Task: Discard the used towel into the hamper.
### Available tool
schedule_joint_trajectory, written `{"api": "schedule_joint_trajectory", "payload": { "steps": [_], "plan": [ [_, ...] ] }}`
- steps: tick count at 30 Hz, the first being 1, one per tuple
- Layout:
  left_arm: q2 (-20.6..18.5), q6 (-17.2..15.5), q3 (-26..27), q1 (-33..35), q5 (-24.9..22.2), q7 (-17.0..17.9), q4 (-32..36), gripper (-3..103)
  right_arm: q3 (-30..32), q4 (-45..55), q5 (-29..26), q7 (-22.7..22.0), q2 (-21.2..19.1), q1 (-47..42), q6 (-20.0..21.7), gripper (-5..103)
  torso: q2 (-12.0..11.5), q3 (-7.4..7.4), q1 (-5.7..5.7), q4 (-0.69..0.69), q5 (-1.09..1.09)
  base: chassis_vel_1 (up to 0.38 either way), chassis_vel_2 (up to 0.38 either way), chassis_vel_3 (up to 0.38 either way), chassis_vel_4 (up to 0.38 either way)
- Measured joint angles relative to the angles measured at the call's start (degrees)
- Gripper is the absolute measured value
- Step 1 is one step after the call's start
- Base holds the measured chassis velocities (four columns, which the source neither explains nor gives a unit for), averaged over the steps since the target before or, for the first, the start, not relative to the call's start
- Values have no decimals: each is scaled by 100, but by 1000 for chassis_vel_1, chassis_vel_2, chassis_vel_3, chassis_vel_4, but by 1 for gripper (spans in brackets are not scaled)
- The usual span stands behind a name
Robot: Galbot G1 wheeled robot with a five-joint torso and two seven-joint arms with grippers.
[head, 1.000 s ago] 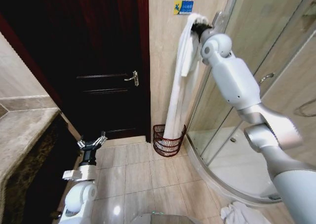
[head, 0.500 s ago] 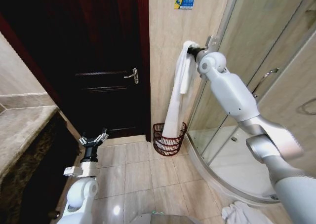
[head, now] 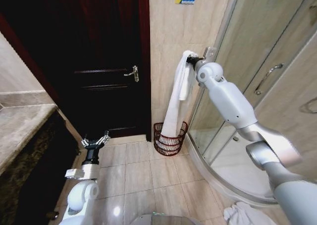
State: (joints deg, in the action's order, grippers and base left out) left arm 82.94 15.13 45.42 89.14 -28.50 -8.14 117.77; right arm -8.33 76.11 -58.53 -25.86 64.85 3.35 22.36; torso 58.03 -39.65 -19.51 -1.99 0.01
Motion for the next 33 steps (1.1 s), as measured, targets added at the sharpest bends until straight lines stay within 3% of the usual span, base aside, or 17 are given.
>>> {"api": "schedule_joint_trajectory", "payload": {
  "steps": [19,28,33],
  "plan": [
    [38,64,16,212,80,-85,35,100,247,249,718,146,127,-790,-225,9,-514,284,229,-2,-1,0,0,0,0],
    [-28,-42,98,319,64,-502,41,100,301,355,773,149,185,-843,-281,9,-758,421,337,-1,-1,0,0,0,0],
    [-66,-135,183,335,115,-525,45,100,300,377,773,134,194,-822,-282,9,-893,494,399,-1,-1,0,0,0,0]
  ]
}}
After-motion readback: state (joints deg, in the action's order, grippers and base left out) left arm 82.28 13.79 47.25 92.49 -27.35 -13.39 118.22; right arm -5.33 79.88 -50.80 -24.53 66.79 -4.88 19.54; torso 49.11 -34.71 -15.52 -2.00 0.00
